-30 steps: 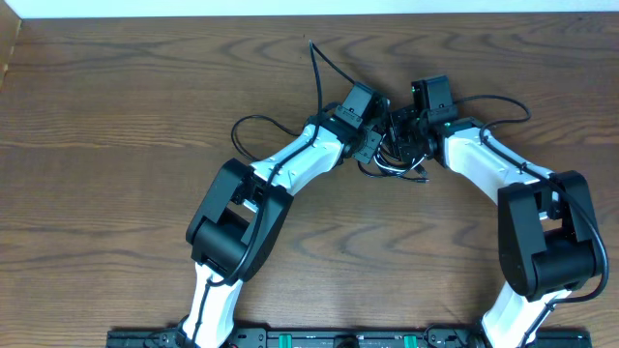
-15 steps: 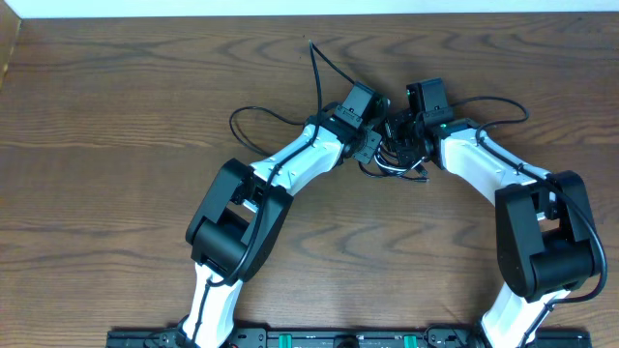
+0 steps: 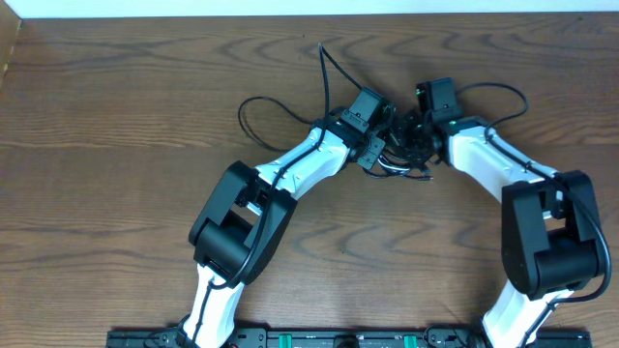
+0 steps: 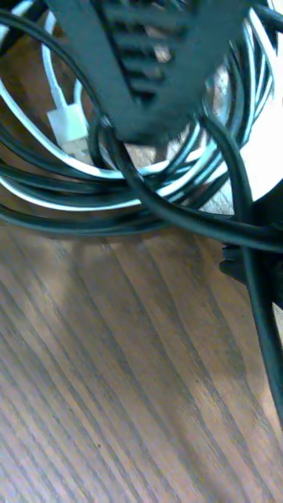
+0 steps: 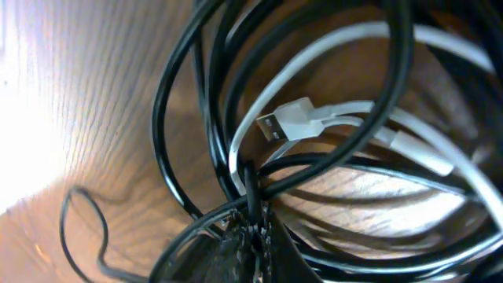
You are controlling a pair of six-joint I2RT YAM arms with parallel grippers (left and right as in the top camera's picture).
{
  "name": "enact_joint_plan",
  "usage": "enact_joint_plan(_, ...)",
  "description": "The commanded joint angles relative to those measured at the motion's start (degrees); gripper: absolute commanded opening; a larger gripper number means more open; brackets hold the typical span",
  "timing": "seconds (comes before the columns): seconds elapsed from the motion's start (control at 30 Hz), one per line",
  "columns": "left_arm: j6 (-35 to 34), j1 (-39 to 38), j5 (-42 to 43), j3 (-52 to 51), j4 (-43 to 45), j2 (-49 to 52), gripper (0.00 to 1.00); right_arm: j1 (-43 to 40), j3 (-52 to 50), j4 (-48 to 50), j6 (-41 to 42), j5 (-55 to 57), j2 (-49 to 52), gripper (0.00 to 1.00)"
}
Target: Untangle cables
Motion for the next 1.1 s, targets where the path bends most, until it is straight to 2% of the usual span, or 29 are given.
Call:
enact_joint_plan(0.0, 0.55, 0.17, -1.42, -0.11, -0.17, -1.51, 0.08, -3.45, 0.15, -0.37, -11.41, -6.47, 0.31, 0.01)
enact_joint_plan(0.33, 0.52, 1.68, -1.40, -0.11, -1.57, -1.51, 0.07, -12.41, 0.76, -5.11, -22.16, -11.98, 0.31, 0.01)
enact_joint_plan(0.63, 0.11, 3.98, -0.70, -0.11, -4.33, -1.51, 0.07, -19.50, 9.09, -19.06, -34.01, -12.13, 0.31, 0.01)
enact_joint_plan(0.67, -0.13, 3.98, -0.68, -0.11, -4.52, -1.51, 0.07, -19.76, 9.16, -19.10, -34.18, -13.73, 0.31, 0.01)
enact_joint_plan(0.77, -0.52, 3.65, -0.68, -0.11, -4.44, -1.51, 0.07, -19.34, 9.11, -19.58, -34.14, -18.82, 0.31, 0.16)
enact_joint_plan(0.83, -2.75, 3.65, -0.68, -0.11, -3.96, -1.51, 0.07, -18.16, 9.11, -20.37, -33.27, -19.06, 0.31, 0.40)
enact_joint_plan(0.87, -4.81, 3.65, -0.68, -0.11, -3.74, -1.51, 0.08, -16.74, 9.05, -21.07, -30.93, -19.02, 0.31, 0.42)
enact_joint_plan(0.97, -5.11, 3.65, -0.72, -0.11, -3.78, -1.51, 0.08, -13.77, 8.98, -21.00, -26.91, -18.99, 0.31, 0.43)
enact_joint_plan(1.07, -6.71, 3.65, -0.72, -0.11, -3.80, -1.51, 0.08, -9.77, 8.98, -19.87, -19.76, -17.81, 0.33, 0.33)
